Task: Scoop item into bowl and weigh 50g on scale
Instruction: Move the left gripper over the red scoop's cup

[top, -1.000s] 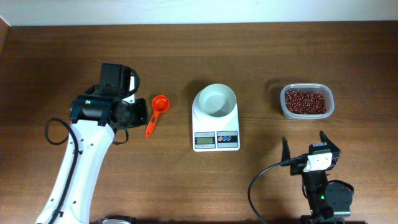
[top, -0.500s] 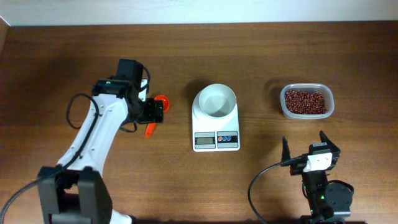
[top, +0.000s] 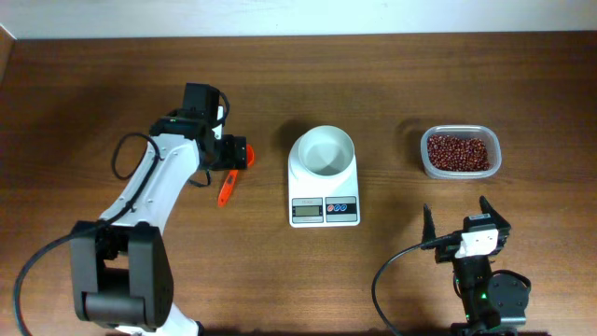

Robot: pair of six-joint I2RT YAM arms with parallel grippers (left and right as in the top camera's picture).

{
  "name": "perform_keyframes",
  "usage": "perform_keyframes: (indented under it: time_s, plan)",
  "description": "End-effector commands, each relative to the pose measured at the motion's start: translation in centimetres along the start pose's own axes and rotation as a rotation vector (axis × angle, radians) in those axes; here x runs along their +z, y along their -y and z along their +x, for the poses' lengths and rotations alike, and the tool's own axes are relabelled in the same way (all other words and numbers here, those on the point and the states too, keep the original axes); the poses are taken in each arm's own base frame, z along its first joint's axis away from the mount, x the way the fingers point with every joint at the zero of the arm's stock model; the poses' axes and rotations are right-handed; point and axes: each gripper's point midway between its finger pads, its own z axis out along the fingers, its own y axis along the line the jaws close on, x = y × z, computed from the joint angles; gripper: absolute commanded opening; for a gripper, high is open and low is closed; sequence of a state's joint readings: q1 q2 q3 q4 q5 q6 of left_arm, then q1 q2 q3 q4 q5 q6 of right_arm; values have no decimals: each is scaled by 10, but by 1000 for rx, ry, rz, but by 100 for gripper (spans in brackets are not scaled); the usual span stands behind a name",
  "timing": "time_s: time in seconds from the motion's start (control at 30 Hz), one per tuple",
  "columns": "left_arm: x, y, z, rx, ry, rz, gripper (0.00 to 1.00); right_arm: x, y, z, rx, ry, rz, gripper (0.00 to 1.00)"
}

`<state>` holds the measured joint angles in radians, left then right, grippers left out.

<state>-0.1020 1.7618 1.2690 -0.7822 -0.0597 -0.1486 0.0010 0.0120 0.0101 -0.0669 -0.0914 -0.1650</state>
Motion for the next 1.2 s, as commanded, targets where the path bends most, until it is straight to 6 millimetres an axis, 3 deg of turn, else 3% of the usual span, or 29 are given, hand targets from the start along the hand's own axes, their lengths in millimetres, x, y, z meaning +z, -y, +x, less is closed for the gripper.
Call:
perform_keyframes:
  time_s: [0.0, 0.17, 0.83, 1.0, 1.07, 1.1, 1.17]
  plan:
    - [20, -4, 12, 12, -11, -11, 100, 0, -3, 2, 4, -2, -12, 99]
    - [38, -4, 19, 10, 23, -7, 99, 0, -3, 2, 4, -2, -12, 99]
    - [40, -9, 16, 8, 43, -38, 99, 0, -3, 2, 4, -2, -12, 99]
    - [48, -7, 19, 9, 45, -26, 100, 0, -3, 2, 4, -2, -12, 99]
    - [48, 6, 21, 11, 34, 51, 85, 0, -3, 2, 4, -2, -12, 99]
    - [48, 11, 22, 47, 31, 80, 73, 0, -3, 2, 4, -2, -12, 99]
    - [49, 17, 23, 93, 29, 111, 71, 0, -3, 2, 4, -2, -12, 99]
